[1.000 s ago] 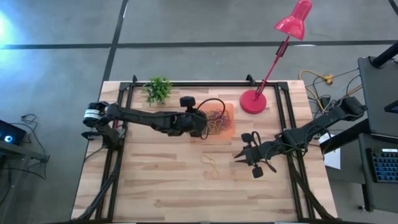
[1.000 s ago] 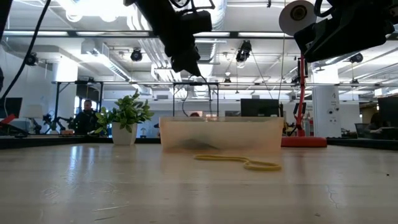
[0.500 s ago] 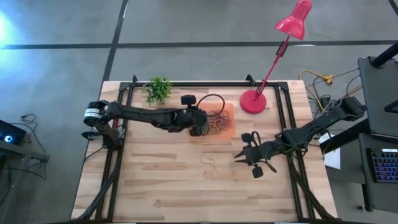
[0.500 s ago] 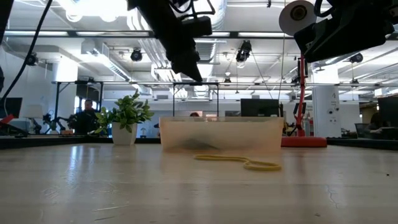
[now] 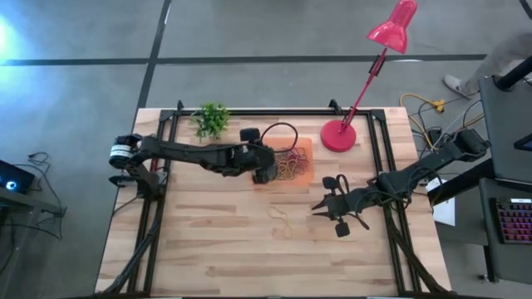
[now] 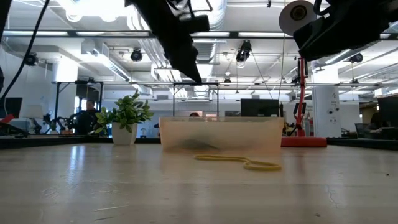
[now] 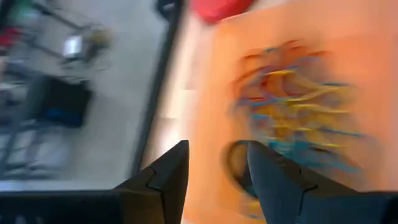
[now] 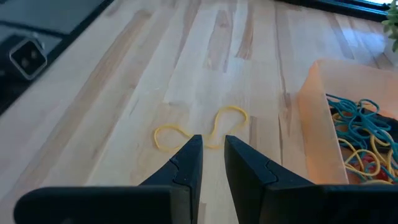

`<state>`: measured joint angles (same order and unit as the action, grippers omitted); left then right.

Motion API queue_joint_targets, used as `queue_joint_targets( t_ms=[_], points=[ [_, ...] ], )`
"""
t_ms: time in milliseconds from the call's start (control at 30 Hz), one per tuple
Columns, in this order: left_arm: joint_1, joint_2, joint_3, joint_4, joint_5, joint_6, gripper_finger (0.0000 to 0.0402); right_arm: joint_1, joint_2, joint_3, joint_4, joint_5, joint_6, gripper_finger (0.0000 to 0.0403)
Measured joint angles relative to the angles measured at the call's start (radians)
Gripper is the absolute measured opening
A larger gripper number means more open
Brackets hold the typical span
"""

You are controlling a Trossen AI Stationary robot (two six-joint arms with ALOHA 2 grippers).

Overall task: Pick and place rubber bands into bin
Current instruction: Put the yellow rubber band into the bin

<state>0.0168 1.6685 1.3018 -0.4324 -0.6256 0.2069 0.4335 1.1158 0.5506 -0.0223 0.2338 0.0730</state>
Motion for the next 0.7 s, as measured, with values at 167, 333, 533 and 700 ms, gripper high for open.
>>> queue_joint_targets(
  t_ms=[167,333,533,700],
  points=[
    [-0.091,-0.077,-0.039,-0.04,0.154,-0.099,0.0149,0.0,0.043,-0.007,0.08,0.005,0.008,0.0057],
    [-0.222,-0.183,-0.172,0.049,0.158,-0.157,0.0149,0.0,0.153,-0.011,0.208,0.005,0.005,0.0057],
    [-0.345,-0.308,-0.391,0.338,0.144,-0.176,0.0148,-0.017,0.343,0.007,0.347,-0.055,0.007,0.0066],
    [-0.389,-0.39,-0.546,0.544,0.121,-0.178,0.0148,-0.049,0.461,0.073,0.347,-0.108,0.056,0.0103]
  ],
)
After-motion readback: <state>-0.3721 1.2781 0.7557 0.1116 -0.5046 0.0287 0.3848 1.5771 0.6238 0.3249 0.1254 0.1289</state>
